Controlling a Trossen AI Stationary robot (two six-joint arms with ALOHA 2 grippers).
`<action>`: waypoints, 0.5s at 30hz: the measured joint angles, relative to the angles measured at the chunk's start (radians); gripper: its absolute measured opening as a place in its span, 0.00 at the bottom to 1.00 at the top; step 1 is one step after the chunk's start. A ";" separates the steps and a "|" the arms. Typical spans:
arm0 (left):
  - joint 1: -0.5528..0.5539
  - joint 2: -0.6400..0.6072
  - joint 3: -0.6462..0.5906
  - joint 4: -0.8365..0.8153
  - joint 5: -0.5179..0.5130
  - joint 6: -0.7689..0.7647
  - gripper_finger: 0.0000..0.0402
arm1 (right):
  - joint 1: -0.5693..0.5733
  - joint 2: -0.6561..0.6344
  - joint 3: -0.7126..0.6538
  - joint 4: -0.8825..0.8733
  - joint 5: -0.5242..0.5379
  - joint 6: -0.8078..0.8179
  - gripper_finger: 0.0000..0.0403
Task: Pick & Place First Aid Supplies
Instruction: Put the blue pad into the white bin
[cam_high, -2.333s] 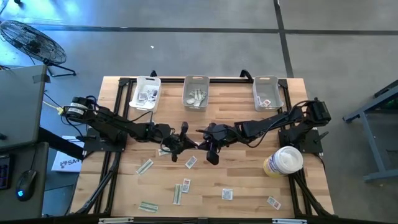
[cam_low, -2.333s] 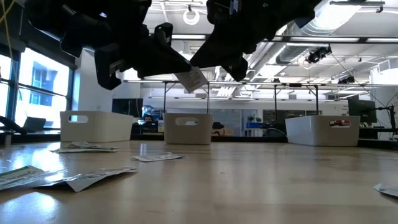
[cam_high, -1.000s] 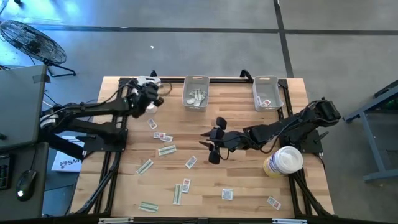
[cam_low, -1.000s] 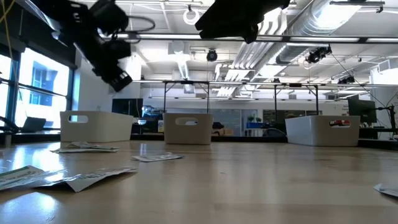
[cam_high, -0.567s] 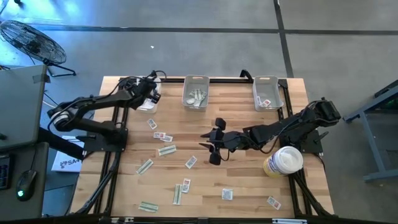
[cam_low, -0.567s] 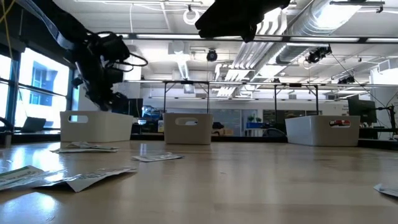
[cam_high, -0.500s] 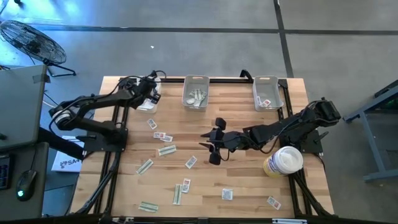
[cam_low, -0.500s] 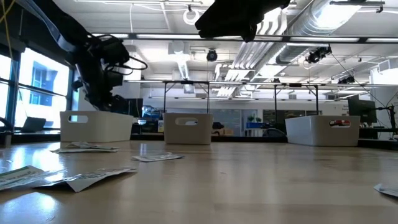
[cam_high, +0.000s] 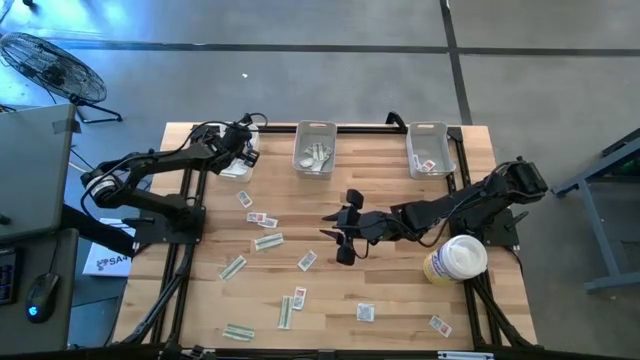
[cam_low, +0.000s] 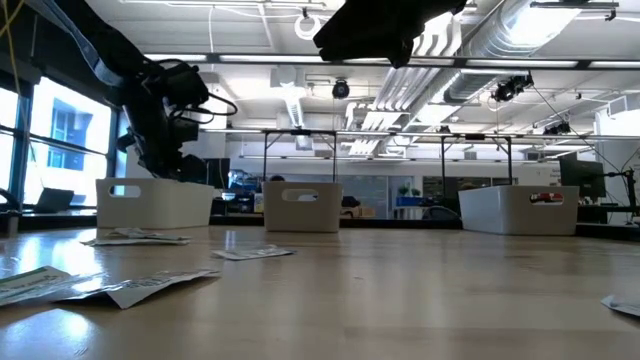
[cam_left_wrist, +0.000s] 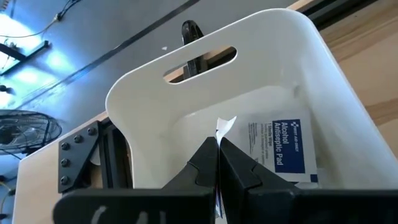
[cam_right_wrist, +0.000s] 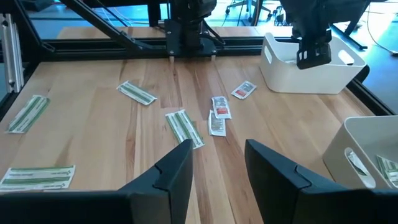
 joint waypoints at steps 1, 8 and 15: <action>0.000 0.000 0.000 0.000 -0.001 0.000 0.00 | 0.000 0.000 0.000 0.000 -0.001 0.000 0.35; 0.000 0.001 0.000 0.007 0.011 0.001 0.00 | 0.000 0.000 0.000 0.000 -0.002 0.000 0.35; 0.000 0.001 0.000 0.007 0.082 -0.027 0.00 | 0.000 0.000 0.000 0.000 -0.002 0.000 0.35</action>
